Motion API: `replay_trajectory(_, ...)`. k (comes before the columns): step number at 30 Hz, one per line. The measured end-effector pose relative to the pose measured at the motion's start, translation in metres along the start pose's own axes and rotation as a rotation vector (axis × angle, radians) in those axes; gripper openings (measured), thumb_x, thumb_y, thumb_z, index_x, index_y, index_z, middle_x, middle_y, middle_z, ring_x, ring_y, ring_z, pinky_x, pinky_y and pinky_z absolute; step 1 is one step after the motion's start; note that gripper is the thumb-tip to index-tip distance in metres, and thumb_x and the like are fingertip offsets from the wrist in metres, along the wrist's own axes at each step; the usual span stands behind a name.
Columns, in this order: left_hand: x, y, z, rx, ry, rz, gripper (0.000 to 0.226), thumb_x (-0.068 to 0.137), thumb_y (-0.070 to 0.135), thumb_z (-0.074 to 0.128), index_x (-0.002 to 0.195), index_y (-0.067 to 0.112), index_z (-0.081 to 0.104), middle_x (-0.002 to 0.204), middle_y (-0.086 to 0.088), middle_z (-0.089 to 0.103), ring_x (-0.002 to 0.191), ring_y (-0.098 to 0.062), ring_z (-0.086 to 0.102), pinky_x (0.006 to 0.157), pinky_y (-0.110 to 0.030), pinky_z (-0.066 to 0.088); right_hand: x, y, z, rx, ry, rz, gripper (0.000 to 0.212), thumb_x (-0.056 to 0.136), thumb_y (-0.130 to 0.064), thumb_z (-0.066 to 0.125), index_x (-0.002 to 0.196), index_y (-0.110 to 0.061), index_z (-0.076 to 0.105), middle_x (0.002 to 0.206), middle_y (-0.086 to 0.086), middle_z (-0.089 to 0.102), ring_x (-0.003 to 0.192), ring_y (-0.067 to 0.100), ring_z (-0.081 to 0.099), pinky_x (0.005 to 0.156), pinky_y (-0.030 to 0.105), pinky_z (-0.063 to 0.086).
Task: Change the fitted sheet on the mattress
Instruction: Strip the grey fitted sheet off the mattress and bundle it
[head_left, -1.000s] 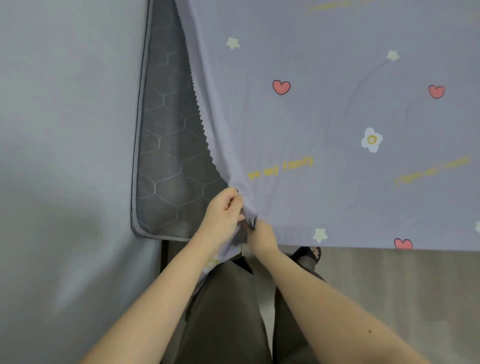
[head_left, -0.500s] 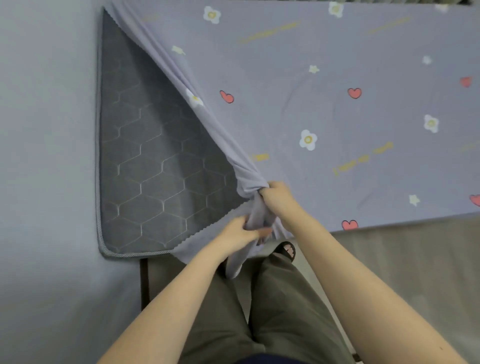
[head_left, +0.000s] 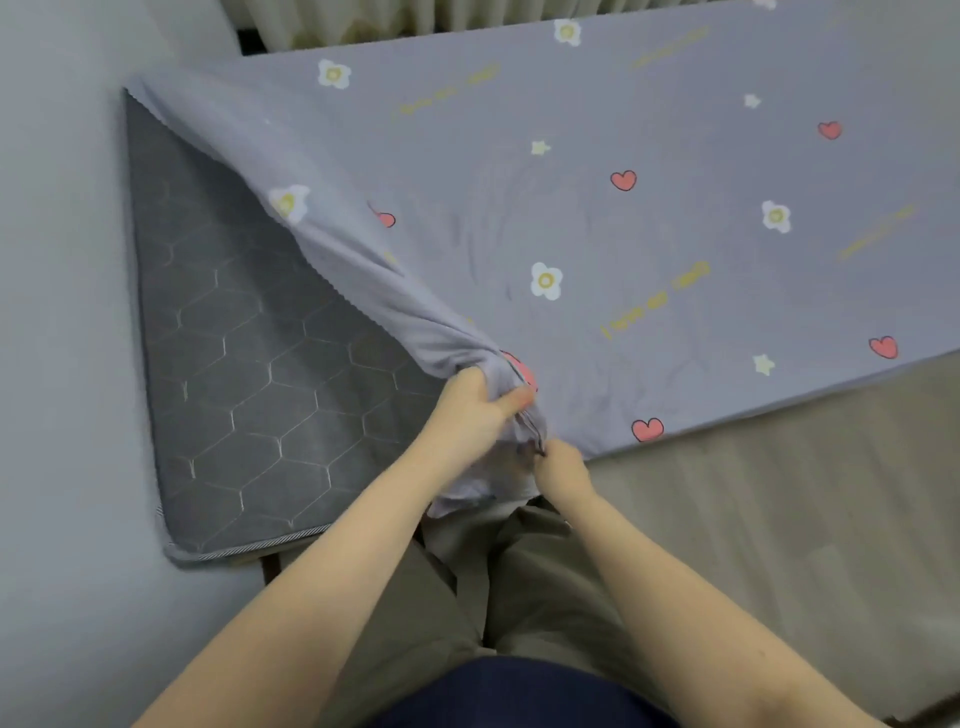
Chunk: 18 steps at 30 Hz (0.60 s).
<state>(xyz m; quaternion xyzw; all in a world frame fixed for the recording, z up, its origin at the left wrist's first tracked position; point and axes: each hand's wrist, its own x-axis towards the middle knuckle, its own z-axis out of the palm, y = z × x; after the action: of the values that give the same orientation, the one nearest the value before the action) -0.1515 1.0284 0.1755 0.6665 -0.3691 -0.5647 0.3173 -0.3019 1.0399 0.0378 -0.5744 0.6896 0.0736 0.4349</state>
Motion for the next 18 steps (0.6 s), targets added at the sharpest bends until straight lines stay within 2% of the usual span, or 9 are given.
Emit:
replay_trajectory(3,0.001,0.010,0.006,0.114,0.022,0.016,0.031,0.088,0.023,0.067,0.087,-0.008,0.068,0.086,-0.027,0.069,0.081,-0.035,0.066,0.071,-0.037,0.051,0.005,0.007,-0.019,-0.048,0.072,0.038,0.018,0.087,-0.003,0.041,0.089,-0.012,0.057,0.102,0.019,0.066,0.098,0.037,0.060,0.068,0.030,0.036)
replay_trajectory(7,0.020,-0.002,-0.011,0.047,0.235,-0.048,0.035,0.085,0.024,0.070,0.097,-0.009,0.066,0.096,-0.026,0.069,0.091,-0.034,0.067,0.082,-0.047,0.053,0.007,0.007,-0.076,-0.114,0.124,0.045,0.017,0.088,-0.003,0.045,0.091,-0.003,0.061,0.108,0.024,0.064,0.098,0.038,0.058,0.071,0.032,0.036)
replay_trajectory(9,0.030,-0.011,-0.018,0.030,0.311,-0.091,0.040,0.083,0.026,0.074,0.104,-0.007,0.061,0.102,-0.020,0.067,0.096,-0.034,0.065,0.080,-0.045,0.053,0.009,-0.002,-0.109,-0.169,0.079,-0.032,0.028,0.098,-0.019,0.047,0.095,0.005,0.062,0.103,0.025,0.060,0.090,0.036,0.056,0.071,0.033,0.037)
replay_trajectory(11,0.032,-0.012,-0.017,0.055,0.420,-0.070,0.064,0.075,0.027,0.081,0.119,-0.004,0.047,0.111,-0.008,0.058,0.102,-0.030,0.059,0.078,-0.031,0.048,0.007,-0.017,-0.137,-0.178,0.055,-0.060,0.039,0.100,-0.033,0.047,0.078,-0.001,0.054,0.084,0.019,0.055,0.077,0.032,0.048,0.062,0.031,0.034)
replay_trajectory(12,0.032,-0.011,-0.014,0.102,0.479,0.015,0.082,0.069,0.026,0.085,0.130,-0.001,0.037,0.117,-0.002,0.049,0.110,-0.028,0.054,0.082,-0.023,0.043,0.005,-0.023,-0.146,-0.163,0.059,-0.056,0.036,0.098,-0.033,0.048,0.076,-0.005,0.051,0.084,0.017,0.057,0.077,0.031,0.048,0.061,0.030,0.033)
replay_trajectory(13,0.032,-0.010,-0.012,0.189,0.511,0.146,0.102,0.061,0.027,0.089,0.139,0.003,0.027,0.125,-0.003,0.040,0.119,-0.027,0.046,0.091,-0.022,0.038,0.002,-0.028,-0.152,-0.168,0.067,-0.042,0.027,0.096,-0.030,0.048,0.079,-0.008,0.051,0.091,0.018,0.061,0.080,0.033,0.050,0.063,0.030,0.033)
replay_trajectory(15,0.035,-0.008,-0.001,0.515,0.421,0.403,0.121,0.049,0.038,0.092,0.148,0.013,0.025,0.143,-0.013,0.029,0.132,-0.031,0.033,0.104,-0.035,0.034,-0.004,-0.034,-0.151,-0.198,0.049,-0.057,0.018,0.093,-0.024,0.047,0.094,-0.011,0.059,0.111,0.020,0.063,0.095,0.036,0.057,0.072,0.029,0.035)
replay_trajectory(17,0.042,-0.002,0.018,0.804,0.121,0.498,0.108,0.053,0.045,0.089,0.145,0.023,0.038,0.151,-0.011,0.027,0.137,-0.033,0.028,0.111,-0.049,0.029,-0.010,-0.035,-0.145,-0.140,0.017,-0.107,0.015,0.092,-0.020,0.046,0.095,-0.014,0.059,0.111,0.019,0.063,0.103,0.034,0.058,0.072,0.029,0.035)
replay_trajectory(18,0.045,-0.001,0.028,0.921,-0.028,0.505,0.094,0.061,0.045,0.085,0.143,0.026,0.043,0.151,-0.006,0.031,0.138,-0.029,0.028,0.113,-0.052,0.024,-0.013,-0.035,-0.142,-0.042,0.005,-0.140,0.009,0.090,-0.019,0.047,0.088,-0.016,0.056,0.102,0.015,0.064,0.098,0.031,0.059,0.069,0.028,0.034)
